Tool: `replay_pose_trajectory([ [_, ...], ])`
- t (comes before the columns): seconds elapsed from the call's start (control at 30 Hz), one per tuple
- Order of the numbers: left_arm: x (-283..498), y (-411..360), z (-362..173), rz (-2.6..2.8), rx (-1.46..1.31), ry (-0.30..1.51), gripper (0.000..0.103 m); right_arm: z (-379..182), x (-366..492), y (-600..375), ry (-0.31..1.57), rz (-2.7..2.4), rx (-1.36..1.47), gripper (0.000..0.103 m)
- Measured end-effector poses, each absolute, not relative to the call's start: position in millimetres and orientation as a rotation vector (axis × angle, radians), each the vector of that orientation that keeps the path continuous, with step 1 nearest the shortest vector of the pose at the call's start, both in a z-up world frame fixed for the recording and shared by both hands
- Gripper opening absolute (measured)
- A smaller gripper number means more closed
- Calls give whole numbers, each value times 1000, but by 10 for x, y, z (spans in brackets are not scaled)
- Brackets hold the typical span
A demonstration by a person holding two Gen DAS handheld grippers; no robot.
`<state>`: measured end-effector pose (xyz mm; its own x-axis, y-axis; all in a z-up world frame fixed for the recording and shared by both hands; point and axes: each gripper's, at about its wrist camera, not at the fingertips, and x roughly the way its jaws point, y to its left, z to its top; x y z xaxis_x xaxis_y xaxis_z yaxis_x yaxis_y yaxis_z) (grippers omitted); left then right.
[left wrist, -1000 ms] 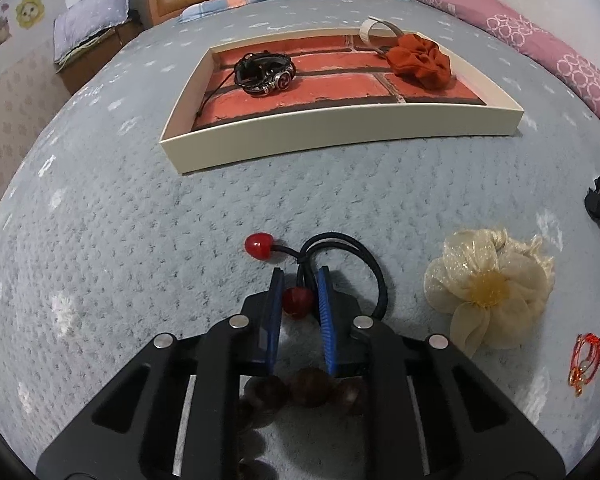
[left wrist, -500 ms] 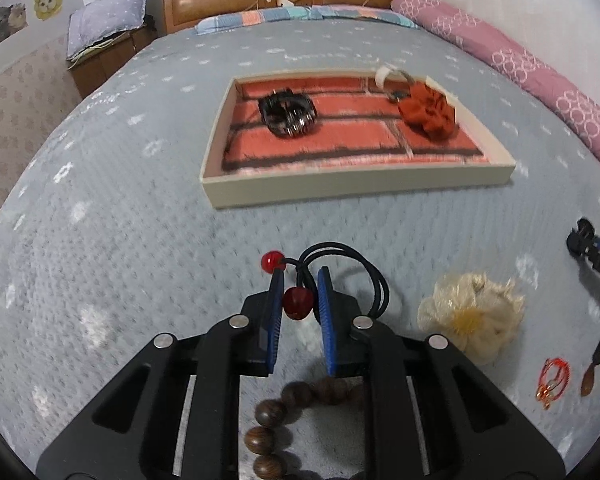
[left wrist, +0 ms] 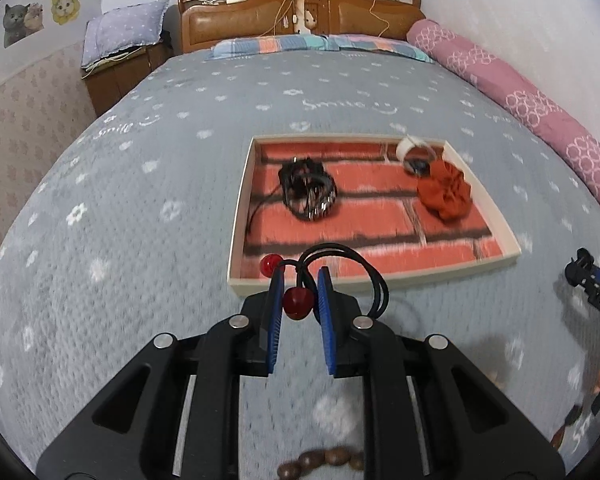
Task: Organize jewelry
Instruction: 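Carry the hair tie and claw clip into the tray and open both grippers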
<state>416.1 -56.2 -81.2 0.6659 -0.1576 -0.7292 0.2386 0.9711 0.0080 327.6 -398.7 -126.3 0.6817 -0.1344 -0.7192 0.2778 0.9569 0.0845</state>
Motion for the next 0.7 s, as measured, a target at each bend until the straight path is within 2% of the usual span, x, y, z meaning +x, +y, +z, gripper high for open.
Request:
replay_pose_trajectory([
  [0.33, 4738, -645, -910, -214, 68, 813, 16, -1082, 4066, -3418, 762, -166, 159, 44],
  [0.7, 5206, -732, -1360, -202, 92, 841, 16, -1378, 4652, -3088, 807, -158, 119, 44],
])
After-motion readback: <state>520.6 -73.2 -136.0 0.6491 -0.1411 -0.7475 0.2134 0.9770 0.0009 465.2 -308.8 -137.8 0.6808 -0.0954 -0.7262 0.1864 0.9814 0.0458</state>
